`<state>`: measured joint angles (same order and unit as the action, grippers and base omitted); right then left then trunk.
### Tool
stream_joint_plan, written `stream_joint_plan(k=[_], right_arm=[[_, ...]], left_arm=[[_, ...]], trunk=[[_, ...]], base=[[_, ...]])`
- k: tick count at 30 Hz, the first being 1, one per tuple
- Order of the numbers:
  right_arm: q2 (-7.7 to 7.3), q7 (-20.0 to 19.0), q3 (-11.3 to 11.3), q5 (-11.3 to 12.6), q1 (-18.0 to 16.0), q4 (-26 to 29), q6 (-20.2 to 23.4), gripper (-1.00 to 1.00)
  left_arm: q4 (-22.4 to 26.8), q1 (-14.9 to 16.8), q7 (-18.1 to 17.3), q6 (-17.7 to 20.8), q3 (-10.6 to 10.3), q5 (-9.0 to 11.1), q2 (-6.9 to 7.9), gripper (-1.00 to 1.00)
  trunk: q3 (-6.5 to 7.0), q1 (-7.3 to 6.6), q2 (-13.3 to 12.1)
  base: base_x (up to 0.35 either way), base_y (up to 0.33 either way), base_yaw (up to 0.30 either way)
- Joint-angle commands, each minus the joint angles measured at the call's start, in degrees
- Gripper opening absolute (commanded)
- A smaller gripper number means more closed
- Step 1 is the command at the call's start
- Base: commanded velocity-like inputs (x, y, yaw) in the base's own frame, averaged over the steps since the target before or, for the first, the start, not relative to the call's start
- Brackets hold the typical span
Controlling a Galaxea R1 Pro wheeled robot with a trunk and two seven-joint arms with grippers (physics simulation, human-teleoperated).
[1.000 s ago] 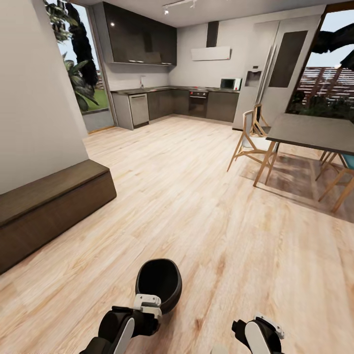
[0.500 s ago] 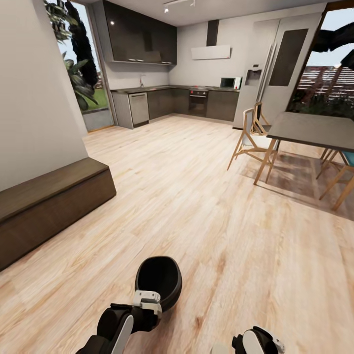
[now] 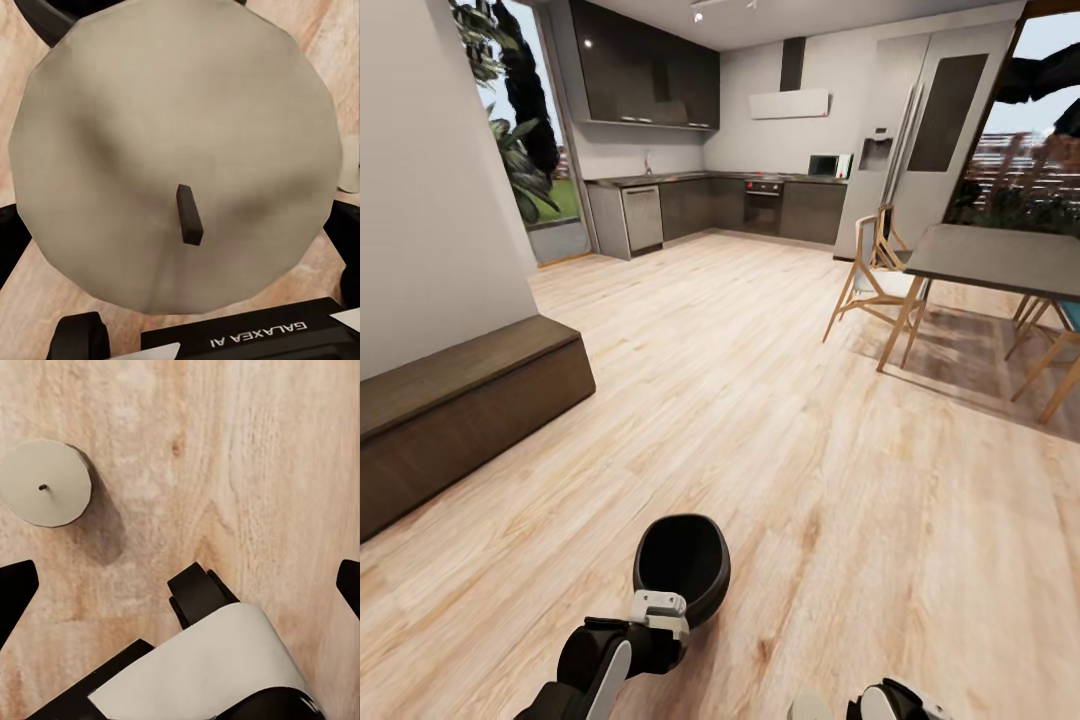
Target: Place each of the two pumpkins and all three candles from the living room inside a cabinet in the living room (use any cabinet), then make sure every cabinet is closed, and position the cauldron so it is next to a table in the living room.
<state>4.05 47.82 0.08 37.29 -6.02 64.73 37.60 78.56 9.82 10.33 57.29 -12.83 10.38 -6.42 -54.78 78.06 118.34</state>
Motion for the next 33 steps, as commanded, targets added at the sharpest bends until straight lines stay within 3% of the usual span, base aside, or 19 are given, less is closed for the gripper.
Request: stream_joint_plan(k=[1, 4, 20, 23, 33], right_arm=[[-0.03, -0.16, -0.01, 0.35, -0.04, -0.07, 0.16, 1.0], [0.03, -2.18, -0.09, 0.34, -0.08, -0.21, 0.22, 1.0], [-0.01, -2.55, -0.33, 0.24, -0.13, -0.09, -1.28, 1.0], [0.04, -2.55, -0.21, 0.24, -0.13, 0.08, -2.56, 1.0], [0.08, -2.56, -0.17, 0.24, -0.13, -0.04, -3.12, 1.0]], left_arm=[[0.04, 0.03, 0.57, 0.19, -0.06, 0.59, 0.0, -1.0], [0.02, 0.05, 0.57, 0.19, 0.1, 0.48, 0.07, -1.0], [0.51, 0.06, 0.57, 0.21, 0.38, 0.49, 0.17, -1.0], [1.15, 0.05, 0.57, 0.66, 1.38, 0.57, 0.21, -1.0], [1.42, 0.04, 0.57, 1.59, 2.44, 0.69, 0.16, -1.0]], trunk=[[-0.23, 0.22, 0.44], [-0.77, 0.88, 1.64], [-3.64, 4.39, 8.06], [-4.18, 5.05, 9.26], [-4.18, 5.05, 9.26]], base=[[0.0, 0.0, 0.0], [0.0, 0.0, 0.0], [0.0, 0.0, 0.0], [0.0, 0.0, 0.0], [0.0, 0.0, 0.0]])
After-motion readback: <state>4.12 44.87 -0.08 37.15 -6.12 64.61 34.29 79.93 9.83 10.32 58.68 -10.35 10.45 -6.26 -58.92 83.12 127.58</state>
